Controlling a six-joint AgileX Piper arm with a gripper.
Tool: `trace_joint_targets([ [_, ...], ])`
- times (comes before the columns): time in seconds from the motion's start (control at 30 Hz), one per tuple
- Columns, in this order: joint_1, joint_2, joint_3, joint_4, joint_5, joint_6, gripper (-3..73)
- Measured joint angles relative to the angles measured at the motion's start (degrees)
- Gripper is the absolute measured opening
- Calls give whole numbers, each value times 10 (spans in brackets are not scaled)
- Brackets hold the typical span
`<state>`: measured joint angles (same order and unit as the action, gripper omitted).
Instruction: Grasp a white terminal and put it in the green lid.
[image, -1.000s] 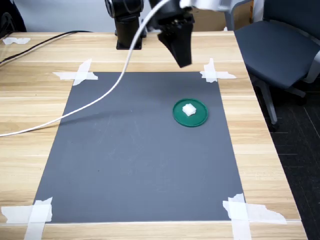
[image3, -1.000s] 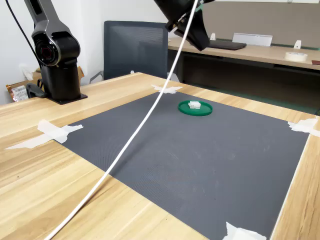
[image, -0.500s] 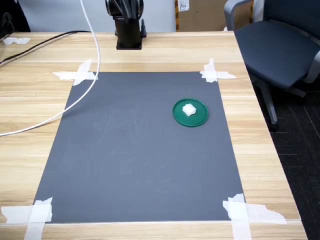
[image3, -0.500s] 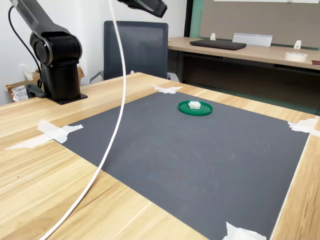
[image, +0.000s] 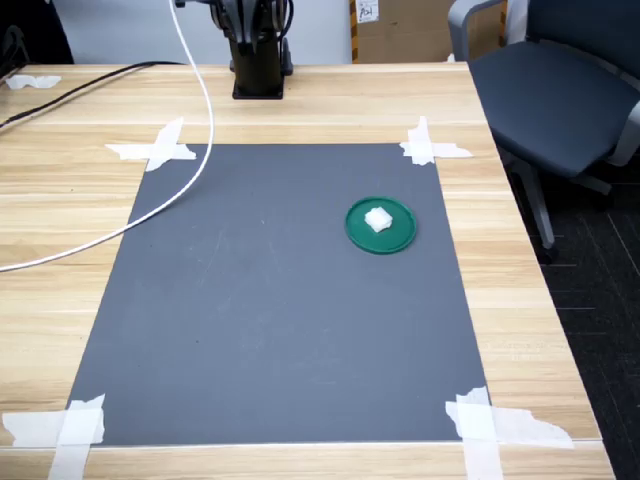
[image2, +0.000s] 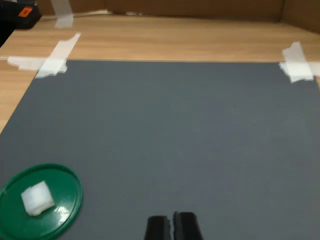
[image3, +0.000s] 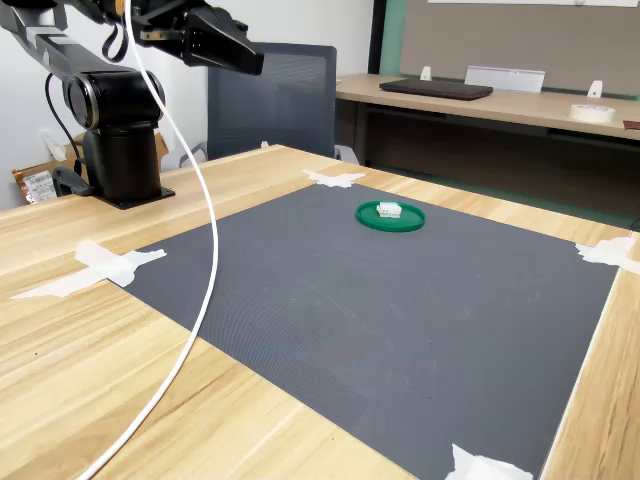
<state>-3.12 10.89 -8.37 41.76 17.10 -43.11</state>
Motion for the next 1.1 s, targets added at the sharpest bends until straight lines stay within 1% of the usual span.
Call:
trace_joint_targets([
  [0.2,0,-49,28,0,23,0,-27],
  [0.43,0,-88,43,0,29,0,-27],
  [1.1,0,-90,70,0,33,0,-28],
])
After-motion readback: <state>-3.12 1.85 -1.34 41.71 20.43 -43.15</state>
